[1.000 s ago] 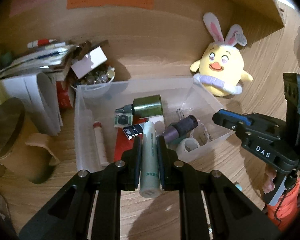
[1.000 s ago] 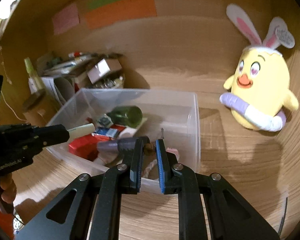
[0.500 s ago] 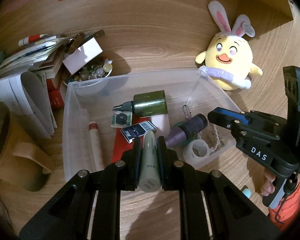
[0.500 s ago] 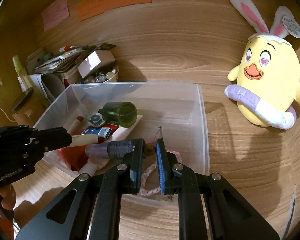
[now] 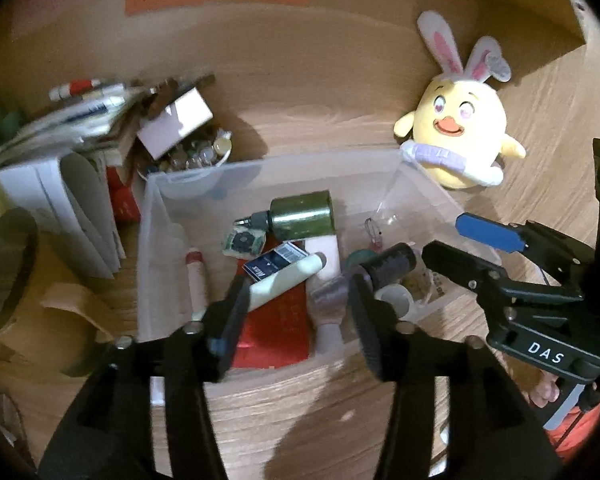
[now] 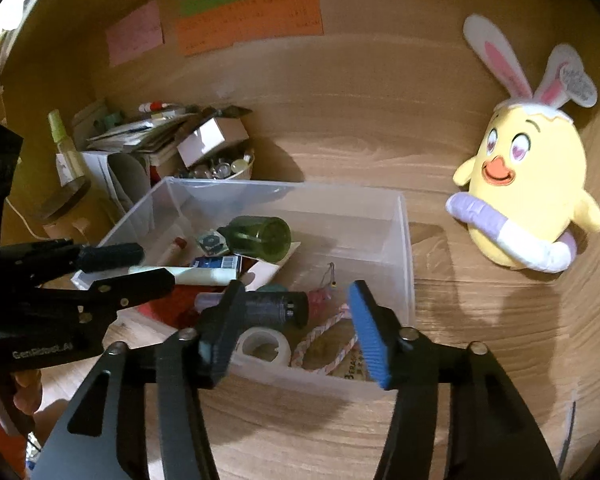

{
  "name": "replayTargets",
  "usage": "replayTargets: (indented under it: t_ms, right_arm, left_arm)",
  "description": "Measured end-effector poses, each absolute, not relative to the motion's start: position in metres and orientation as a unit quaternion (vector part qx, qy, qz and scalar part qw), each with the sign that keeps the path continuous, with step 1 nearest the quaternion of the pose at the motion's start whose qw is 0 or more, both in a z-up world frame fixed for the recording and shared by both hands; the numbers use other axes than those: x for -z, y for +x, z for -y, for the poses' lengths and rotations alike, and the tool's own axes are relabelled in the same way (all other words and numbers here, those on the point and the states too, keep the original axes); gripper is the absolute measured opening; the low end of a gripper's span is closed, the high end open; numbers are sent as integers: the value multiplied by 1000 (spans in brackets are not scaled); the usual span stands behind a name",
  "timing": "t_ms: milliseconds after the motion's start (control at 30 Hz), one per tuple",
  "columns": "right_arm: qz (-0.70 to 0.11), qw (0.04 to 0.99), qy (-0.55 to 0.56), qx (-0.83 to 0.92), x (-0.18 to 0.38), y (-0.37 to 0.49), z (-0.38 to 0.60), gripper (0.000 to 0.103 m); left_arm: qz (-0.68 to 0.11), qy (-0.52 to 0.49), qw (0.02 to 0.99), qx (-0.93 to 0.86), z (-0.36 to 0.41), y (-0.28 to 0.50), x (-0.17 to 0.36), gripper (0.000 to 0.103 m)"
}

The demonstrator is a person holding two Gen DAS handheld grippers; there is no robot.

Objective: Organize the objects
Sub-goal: 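Release the pale green tube into the box with the left tool, then grasp the light blue tube with the right tool while the left tool grasps the silver pen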

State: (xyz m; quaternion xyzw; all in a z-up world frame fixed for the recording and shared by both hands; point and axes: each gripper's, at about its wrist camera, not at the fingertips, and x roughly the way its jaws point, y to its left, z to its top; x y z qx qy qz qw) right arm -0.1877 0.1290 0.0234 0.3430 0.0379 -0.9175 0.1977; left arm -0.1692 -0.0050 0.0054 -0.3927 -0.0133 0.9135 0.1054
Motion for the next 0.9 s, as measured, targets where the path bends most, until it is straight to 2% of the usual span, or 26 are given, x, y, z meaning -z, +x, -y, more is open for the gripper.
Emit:
replayTargets:
  t_ms: [67,167,267,333,633,900]
  right_arm:
    - [-40,198,338,919,-27,-181,-130,65]
    - [-38,202,331,921,-33,-167,-134,72]
    - [-28,209,325,922,-38,-152,-138,81]
    - [-24,210,323,922,-40,-143,-141,84]
    - [-48,179,365,912,-11,-114,-144,86]
    - [2,198,439,877,31,-98,-152,86]
  left_arm:
    - [5,-381,97,-920,4,-162,-12,75]
    - [-7,-362,89,-928,3,-149,-20,86]
    - [-17,-350,84,-933,3,-135,-25,92]
    - [-15,-348,87,-933,5,-127,-27,93]
    - [1,-362,94,-928,17,-97,-18,95]
    - [13,-386,105,-917,20,-77,4,95]
